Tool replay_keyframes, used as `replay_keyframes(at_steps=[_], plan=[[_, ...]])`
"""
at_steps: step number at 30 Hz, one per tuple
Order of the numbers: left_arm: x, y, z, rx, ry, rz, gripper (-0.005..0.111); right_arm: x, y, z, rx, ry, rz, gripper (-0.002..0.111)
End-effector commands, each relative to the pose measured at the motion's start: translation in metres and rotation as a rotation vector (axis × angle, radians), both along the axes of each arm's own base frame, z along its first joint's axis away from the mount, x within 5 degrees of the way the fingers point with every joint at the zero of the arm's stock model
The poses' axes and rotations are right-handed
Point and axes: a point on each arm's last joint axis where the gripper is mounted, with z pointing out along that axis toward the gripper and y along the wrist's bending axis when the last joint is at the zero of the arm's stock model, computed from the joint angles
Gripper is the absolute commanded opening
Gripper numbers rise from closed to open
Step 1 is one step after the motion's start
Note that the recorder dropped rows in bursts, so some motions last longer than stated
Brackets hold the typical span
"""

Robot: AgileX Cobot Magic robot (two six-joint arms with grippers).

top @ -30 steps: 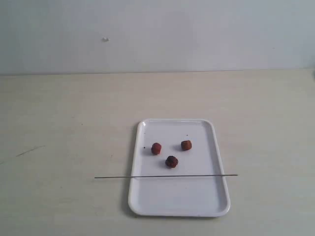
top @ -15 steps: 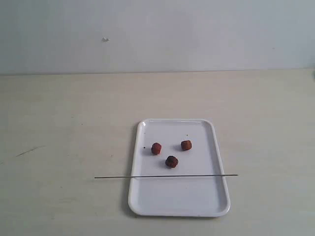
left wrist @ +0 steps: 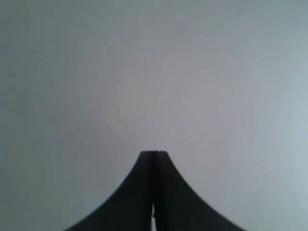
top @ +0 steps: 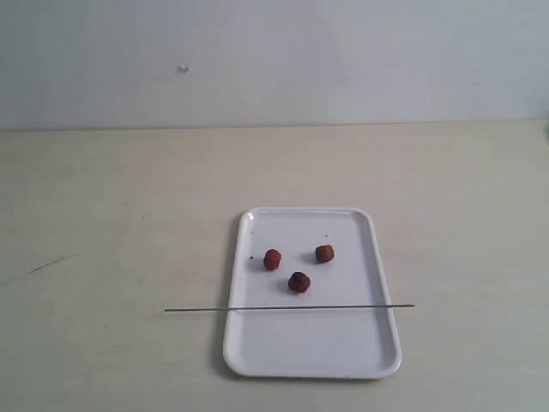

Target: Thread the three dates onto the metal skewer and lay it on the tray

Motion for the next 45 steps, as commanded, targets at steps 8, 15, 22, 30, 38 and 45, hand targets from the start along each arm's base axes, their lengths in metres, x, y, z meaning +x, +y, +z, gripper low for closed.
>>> replay_keyframes(at_steps=[8,15,22,30,38,45], plan=[[0.129,0.019,0.059,0.214,0.952,0.217,0.000,0.000,0.000,-0.001,-0.003,-0.002,-0.005,0.000],[0.204,-0.018,0.016,0.529,1.404,-0.023,0.000,0.000,0.000,-0.001,-0.003,-0.002,-0.005,0.000],[0.242,-0.112,-0.035,1.233,1.344,-0.341,0.014,0.000,0.000,-0.001,-0.003,-0.002,-0.005,0.000],[0.242,-0.208,-0.094,1.873,0.975,-0.609,0.037,0.000,0.000,-0.001,-0.003,-0.002,-0.005,0.000],[0.250,-0.266,-0.149,2.142,0.999,-0.823,0.048,0.000,0.000,-0.001,-0.003,-0.002,-0.005,0.000],[0.258,-0.279,-0.180,2.194,1.094,-0.901,0.048,0.000,0.000,-0.001,-0.003,-0.002,-0.005,0.000]])
